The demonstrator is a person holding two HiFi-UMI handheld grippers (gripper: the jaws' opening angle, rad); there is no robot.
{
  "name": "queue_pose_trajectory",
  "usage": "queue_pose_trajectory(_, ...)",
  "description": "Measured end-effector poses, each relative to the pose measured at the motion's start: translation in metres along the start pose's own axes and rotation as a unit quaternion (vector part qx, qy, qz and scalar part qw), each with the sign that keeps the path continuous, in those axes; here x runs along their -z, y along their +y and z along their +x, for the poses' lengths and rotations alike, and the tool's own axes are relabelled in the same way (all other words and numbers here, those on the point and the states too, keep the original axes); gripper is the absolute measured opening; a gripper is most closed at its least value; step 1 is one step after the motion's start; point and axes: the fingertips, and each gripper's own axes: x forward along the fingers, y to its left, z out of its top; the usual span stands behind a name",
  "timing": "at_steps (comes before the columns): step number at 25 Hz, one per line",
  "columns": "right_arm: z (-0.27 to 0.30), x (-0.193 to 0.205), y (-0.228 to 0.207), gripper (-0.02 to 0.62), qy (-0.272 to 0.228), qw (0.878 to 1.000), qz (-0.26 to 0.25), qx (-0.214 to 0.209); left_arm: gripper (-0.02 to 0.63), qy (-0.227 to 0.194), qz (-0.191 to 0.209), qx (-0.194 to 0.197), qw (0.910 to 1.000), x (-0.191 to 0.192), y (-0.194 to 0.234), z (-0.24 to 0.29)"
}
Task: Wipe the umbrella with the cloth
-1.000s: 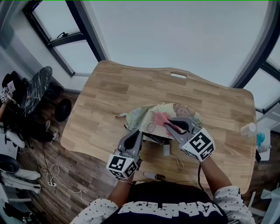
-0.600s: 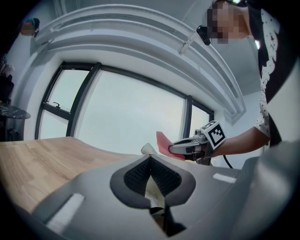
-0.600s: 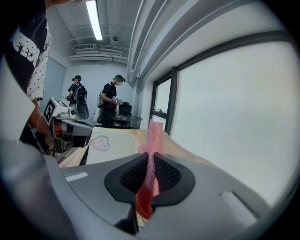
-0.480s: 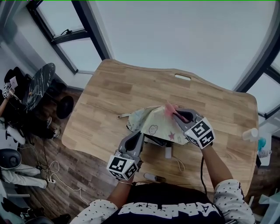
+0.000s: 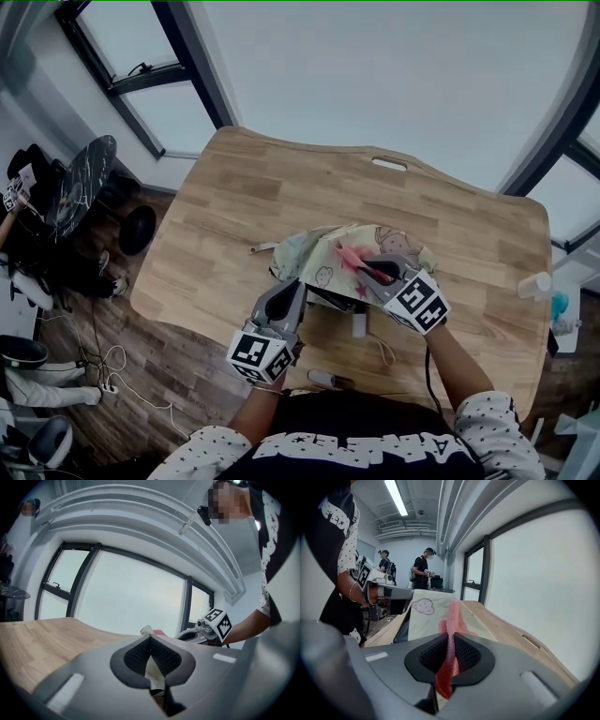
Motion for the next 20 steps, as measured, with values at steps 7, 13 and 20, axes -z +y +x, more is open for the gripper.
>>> queue_pose_trajectory(7, -0.001, 0.01, 0.032, 0.044, 0.011, 1.0, -0.001, -0.026, 0.0, 0.0, 0.001, 0.003, 1.0, -0.001, -0.001, -0.002)
queue_pose_trajectory(13, -0.005, 0.018, 0.052, 0.044, 0.015, 0.999, 0.007, -0.047, 0.0, 0.0, 0.001, 0.0, 1.0, -0.001, -0.001, -0.002)
queue_pose_trajectory(20, -0.006, 0.02, 0.075, 0.044, 0.017, 0.997, 0.002, -0.071, 0.0, -0.001, 0.001, -0.001, 1.0, 0.0, -0.002, -0.003)
